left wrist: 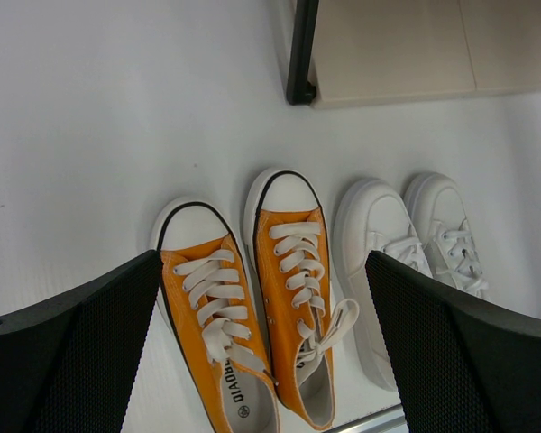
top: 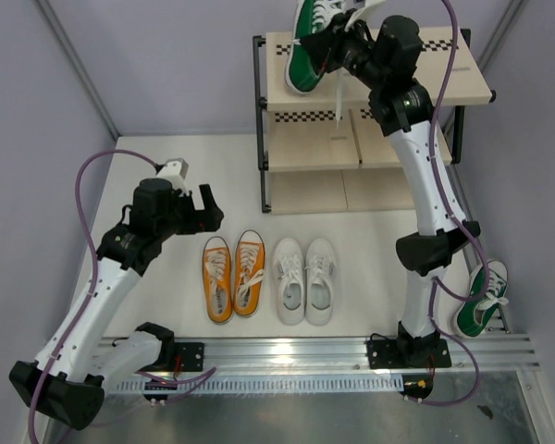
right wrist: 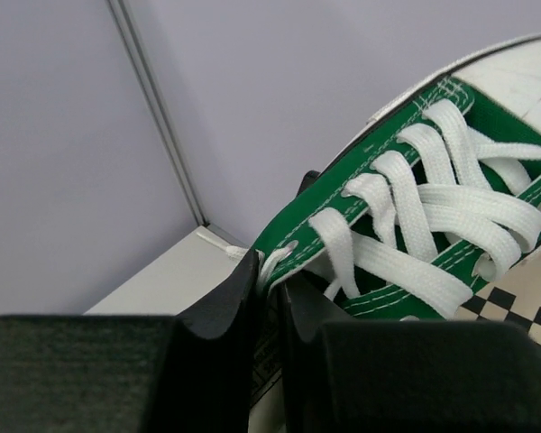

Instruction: Place and organize the shoes onto the shoe shelf

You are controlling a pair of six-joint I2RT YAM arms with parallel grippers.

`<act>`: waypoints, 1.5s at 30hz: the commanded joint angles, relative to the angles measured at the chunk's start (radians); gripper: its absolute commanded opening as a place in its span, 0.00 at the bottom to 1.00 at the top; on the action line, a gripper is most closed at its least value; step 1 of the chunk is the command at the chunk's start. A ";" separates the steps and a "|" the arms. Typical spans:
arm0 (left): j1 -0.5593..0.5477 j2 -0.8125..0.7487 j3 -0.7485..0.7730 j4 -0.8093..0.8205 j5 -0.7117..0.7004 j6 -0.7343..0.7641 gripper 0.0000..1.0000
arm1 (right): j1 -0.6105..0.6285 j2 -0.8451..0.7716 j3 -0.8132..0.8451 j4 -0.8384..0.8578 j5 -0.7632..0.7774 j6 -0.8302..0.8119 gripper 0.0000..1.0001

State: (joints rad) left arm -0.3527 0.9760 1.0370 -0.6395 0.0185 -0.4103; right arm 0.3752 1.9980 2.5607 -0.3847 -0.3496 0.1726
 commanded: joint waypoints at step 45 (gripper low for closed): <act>-0.003 0.003 0.000 0.124 0.046 -0.025 0.99 | 0.271 -0.151 -0.091 -0.341 0.811 0.018 0.97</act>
State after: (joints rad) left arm -0.3527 1.0042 1.0332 -0.5564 0.0616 -0.4412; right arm 0.6472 1.8408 2.4653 -0.7311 0.2958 0.1684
